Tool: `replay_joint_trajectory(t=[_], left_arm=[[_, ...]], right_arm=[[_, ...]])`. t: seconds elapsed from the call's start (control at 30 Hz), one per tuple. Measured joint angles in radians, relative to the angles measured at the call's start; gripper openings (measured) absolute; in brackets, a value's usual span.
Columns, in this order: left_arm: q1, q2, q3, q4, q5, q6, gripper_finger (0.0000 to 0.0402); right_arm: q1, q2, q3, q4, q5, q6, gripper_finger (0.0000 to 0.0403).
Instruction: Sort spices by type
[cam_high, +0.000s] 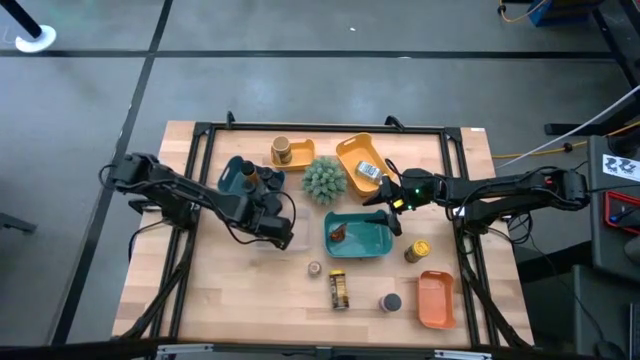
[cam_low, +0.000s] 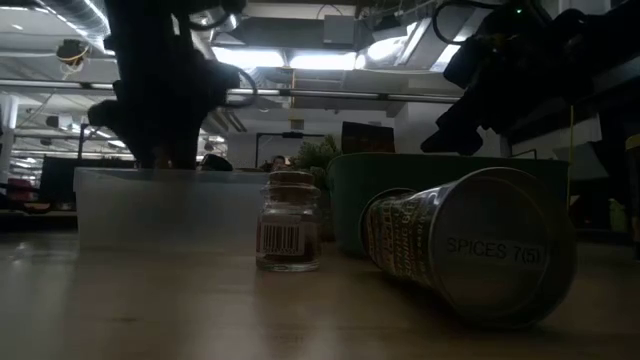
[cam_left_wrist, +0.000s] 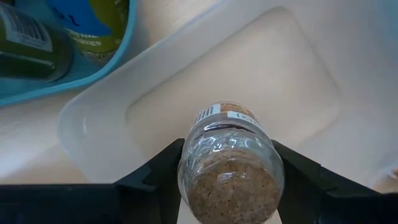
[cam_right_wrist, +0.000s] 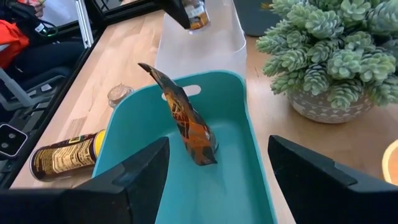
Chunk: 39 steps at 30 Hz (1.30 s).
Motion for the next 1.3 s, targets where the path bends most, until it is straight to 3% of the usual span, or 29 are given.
replay_joint_trajectory(t=[0.4,0.77,1.3], left_arm=[[0.004,0.104,0.000,0.036,0.013,0.068,0.0191],[0.004,0.105,0.000,0.127,0.013,0.154,0.0193],[0.003,0.108,0.000,0.119,0.013,0.206,0.0193]], right_arm=[[0.000,0.000,0.000,-0.001,0.007,0.000,0.0273],[0.000,0.000,0.000,0.000,0.007,0.000,0.0273],[0.000,0.000,0.000,-0.001,0.007,0.000,0.0273]])
